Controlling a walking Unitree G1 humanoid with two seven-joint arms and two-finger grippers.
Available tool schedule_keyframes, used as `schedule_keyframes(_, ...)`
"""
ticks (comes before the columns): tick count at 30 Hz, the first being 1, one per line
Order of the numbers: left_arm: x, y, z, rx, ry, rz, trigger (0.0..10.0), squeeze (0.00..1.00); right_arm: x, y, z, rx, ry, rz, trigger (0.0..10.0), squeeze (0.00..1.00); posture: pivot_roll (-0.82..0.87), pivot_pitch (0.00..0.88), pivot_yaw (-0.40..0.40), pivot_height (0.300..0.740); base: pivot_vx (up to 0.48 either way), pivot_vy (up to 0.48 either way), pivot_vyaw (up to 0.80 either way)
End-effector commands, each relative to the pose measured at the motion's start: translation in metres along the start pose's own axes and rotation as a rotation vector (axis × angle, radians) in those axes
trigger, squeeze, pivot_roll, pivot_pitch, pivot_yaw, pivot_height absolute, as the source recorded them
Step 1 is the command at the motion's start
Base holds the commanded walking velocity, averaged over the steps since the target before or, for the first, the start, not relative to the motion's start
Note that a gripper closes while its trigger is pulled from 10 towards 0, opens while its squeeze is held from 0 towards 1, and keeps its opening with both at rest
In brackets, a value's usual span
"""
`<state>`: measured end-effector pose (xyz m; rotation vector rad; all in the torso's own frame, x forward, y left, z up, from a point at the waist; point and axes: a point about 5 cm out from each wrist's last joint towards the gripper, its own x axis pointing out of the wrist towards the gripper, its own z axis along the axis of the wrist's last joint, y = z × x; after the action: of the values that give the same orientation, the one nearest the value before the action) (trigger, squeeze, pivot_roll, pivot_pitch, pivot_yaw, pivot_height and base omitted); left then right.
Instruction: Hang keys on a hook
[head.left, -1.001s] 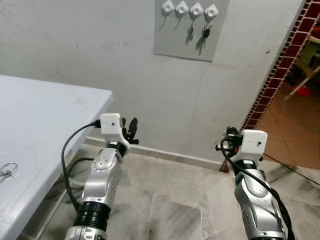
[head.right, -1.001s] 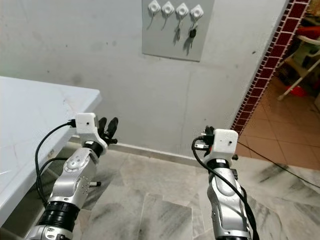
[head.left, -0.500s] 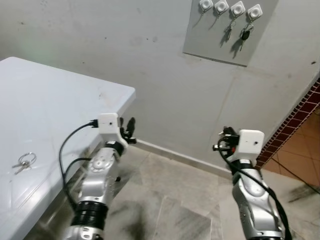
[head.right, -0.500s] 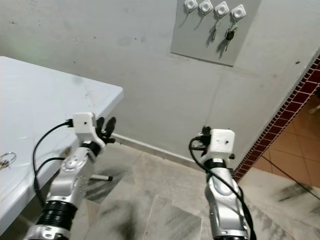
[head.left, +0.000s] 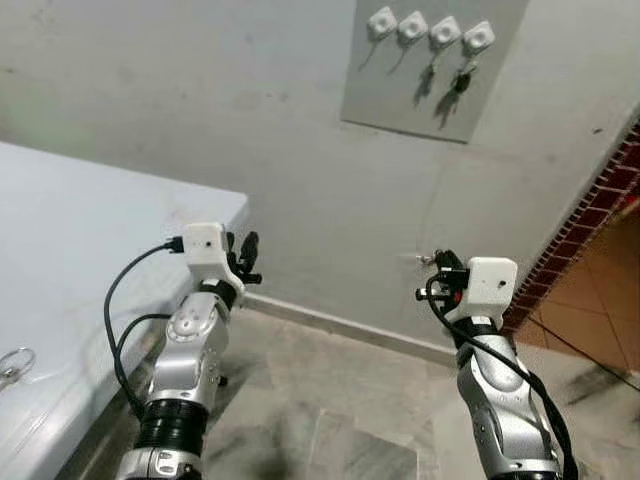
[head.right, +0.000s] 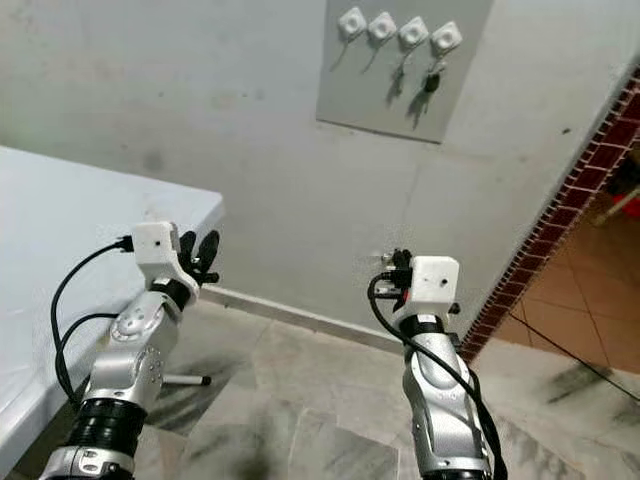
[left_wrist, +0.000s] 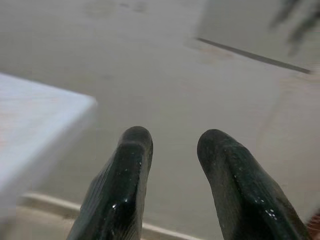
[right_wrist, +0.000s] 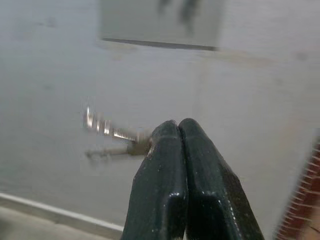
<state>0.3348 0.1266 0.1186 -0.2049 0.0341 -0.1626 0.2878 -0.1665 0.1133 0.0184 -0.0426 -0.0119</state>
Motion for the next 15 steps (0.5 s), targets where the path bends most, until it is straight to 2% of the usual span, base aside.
schedule_keyframes(1,0.0019,-0.0045,0.0023,0.013,-0.003,-0.022,10.0,0.00,0.0017,-0.0033,0.0067,0.000,-0.028,-0.014,10.0,0.00,0.06,0.000,-0.038,0.740,0.311,0.000,0.00)
schedule_keyframes(15,0.0001,-0.0037,0.0018,0.006,-0.001,-0.019,10.0,0.00,0.0036,-0.0052,0.0066,-0.005,-0.029,-0.003,10.0,0.00,0.07,0.000,-0.041,0.740,0.314,0.000,0.00)
